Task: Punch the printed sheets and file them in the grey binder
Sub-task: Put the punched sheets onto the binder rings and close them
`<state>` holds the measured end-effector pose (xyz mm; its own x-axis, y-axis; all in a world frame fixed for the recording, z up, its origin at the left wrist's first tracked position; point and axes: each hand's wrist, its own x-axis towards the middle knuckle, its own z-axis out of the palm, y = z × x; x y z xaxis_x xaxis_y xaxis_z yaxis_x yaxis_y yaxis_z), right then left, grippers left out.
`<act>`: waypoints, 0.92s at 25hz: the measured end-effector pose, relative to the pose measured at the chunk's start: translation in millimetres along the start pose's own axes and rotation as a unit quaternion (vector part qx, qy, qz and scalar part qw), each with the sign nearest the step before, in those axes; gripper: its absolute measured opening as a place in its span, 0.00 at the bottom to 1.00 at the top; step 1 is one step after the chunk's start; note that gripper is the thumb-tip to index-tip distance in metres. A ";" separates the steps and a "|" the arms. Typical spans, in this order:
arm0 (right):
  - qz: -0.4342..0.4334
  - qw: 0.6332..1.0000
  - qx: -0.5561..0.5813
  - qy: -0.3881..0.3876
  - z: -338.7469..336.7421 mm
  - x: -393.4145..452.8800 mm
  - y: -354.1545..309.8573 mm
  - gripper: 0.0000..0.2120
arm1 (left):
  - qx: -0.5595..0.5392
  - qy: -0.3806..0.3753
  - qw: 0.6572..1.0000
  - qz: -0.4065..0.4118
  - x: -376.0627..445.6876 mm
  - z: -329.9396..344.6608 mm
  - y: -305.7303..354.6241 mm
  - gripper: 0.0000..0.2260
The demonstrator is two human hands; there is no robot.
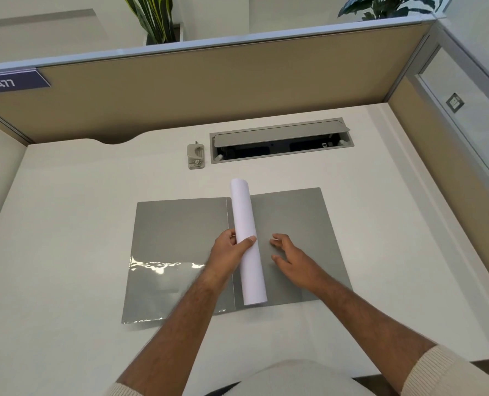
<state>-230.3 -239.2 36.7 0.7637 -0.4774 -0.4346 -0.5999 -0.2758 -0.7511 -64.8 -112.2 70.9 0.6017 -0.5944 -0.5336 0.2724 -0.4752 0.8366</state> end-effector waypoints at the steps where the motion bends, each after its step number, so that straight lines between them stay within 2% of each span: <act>1: 0.000 1.000 0.010 0.002 0.1 -0.2 0.2 0.24 | 0.006 -0.008 1.000 0.001 -0.1 4.7 1.6 0.18; 6: 0.010 0.994 0.103 0.018 2.2 -1.3 3.1 0.18 | 0.019 -0.059 0.998 -0.006 -2.4 25.6 7.0 0.25; 10: 0.030 0.976 0.204 0.077 -3.1 -2.8 8.6 0.13 | 0.049 -0.073 0.996 -0.019 -0.9 33.7 -0.9 0.28; 15: 0.050 0.967 0.231 0.091 -8.9 -7.0 13.7 0.21 | 0.062 -0.097 0.993 -0.033 -3.5 39.1 -5.2 0.32; 20: 0.078 0.935 0.320 0.130 -19.9 -15.5 8.1 0.20 | 0.083 -0.118 0.990 -0.010 -8.9 37.2 -3.8 0.28; 23: 0.088 0.938 0.304 0.142 -29.0 -22.5 10.5 0.19 | 0.101 -0.103 0.989 0.016 -11.4 28.1 -5.9 0.25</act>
<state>-260.7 -255.5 53.0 0.5192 -0.6975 -0.4939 -0.3974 0.3146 -0.8620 -94.4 -120.8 68.5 0.4364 -0.7210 -0.5383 0.0869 -0.5617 0.8228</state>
